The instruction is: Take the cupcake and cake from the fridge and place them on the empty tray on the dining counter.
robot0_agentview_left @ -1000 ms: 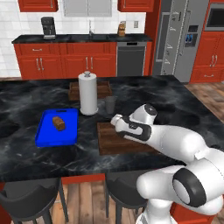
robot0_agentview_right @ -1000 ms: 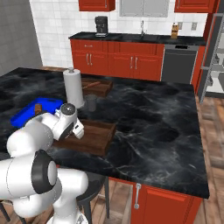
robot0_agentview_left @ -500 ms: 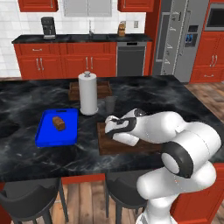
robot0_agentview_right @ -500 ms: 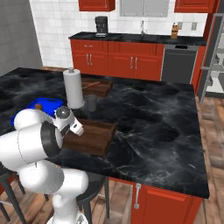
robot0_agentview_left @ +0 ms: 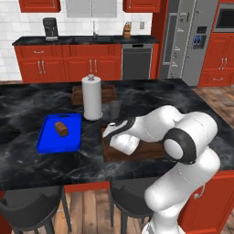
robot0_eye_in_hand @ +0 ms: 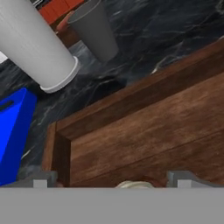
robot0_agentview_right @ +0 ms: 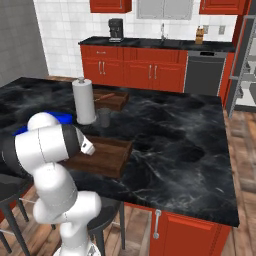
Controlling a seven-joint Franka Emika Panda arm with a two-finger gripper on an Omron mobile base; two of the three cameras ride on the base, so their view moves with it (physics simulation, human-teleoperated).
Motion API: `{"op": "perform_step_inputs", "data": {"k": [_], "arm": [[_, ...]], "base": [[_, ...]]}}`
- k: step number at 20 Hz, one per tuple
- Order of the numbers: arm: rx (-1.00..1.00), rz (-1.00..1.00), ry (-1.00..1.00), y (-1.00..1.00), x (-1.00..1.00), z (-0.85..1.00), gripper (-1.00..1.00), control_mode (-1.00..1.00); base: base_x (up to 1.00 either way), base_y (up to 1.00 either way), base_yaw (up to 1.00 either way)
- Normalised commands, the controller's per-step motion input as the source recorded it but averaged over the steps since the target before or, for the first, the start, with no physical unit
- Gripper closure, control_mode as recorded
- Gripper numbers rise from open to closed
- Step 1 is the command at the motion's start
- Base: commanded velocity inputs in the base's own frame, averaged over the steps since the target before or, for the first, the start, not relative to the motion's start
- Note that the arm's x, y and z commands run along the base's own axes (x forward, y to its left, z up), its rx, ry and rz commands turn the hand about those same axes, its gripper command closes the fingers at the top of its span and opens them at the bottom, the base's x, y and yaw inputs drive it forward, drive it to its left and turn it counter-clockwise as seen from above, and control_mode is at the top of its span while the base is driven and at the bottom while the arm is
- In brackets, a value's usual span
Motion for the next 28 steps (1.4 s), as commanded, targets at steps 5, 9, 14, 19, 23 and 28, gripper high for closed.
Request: {"op": "perform_step_inputs", "data": {"k": [5, 9, 14, 19, 23, 28], "arm": [[0.0, 0.0, -0.04, -0.23, -0.01, 0.19, -1.0, -1.0], [0.0, 0.0, -0.09, -0.29, 0.0, 0.6, -1.0, -1.0], [0.05, -0.02, 0.03, -0.2, -0.01, 1.0, -1.0, -1.0], [0.0, 0.0, 0.13, -0.28, 0.0, 1.0, -1.0, -1.0], [-0.01, 0.0, 0.24, -0.27, 0.0, 1.0, -1.0, -1.0], [0.0, 0.0, 0.39, -0.28, 0.0, 1.0, -1.0, -1.0]], "base": [[0.0, 0.0, 0.0], [0.0, 0.0, 0.0], [0.0, 0.0, 0.0], [0.0, 0.0, 0.0], [0.0, 0.0, 0.0], [0.0, 0.0, 0.0]]}}
